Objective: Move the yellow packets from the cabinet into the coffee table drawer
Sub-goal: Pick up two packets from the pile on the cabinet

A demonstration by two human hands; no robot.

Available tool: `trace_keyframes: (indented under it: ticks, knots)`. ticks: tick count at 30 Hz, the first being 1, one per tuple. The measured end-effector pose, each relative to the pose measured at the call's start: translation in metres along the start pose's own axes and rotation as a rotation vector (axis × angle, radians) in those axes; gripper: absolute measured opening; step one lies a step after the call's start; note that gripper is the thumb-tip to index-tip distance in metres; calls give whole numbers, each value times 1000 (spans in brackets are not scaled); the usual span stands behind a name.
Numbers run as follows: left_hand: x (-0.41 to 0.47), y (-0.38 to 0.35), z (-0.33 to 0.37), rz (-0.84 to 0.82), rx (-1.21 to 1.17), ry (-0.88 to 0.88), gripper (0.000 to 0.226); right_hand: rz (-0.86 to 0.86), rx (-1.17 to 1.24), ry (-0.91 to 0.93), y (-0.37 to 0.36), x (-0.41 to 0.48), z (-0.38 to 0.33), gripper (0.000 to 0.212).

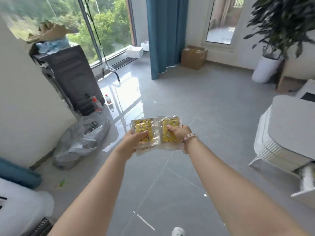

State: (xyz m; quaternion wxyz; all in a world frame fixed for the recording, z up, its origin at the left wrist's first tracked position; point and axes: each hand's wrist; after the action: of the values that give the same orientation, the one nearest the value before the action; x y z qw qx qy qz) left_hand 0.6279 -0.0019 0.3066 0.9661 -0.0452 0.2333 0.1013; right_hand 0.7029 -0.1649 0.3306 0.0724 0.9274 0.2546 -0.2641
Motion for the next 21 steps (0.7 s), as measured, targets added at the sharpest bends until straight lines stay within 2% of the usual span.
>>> trace_keyframes:
  ticks: [7, 10, 14, 18, 21]
  knots:
    - [71, -138, 31, -186, 52, 26, 35, 195, 110, -16, 145, -6, 9, 39]
    - [89, -188, 36, -234, 78, 20, 35, 246, 161, -15, 193, -10, 17, 33]
    - [105, -242, 38, -291, 143, 49, 35, 303, 207, -24, 240, -17, 37, 62]
    - [127, -297, 47, -416, 239, 47, 16, 396, 275, -40, 288, -32, 49, 55]
    - [145, -345, 52, -521, 314, 50, 18, 497, 342, -37, 326, -42, 62, 66]
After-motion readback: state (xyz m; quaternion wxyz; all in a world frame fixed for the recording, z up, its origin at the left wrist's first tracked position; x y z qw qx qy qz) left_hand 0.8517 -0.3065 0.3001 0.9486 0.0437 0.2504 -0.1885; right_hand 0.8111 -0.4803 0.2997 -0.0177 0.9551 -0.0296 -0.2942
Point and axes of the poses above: each hand's wrist, its own x-axis towards the middle knuckle, its own y-axis out of the back of the hand, z = x × y, and after that the axes turned 13 degrees about -z, right-handed
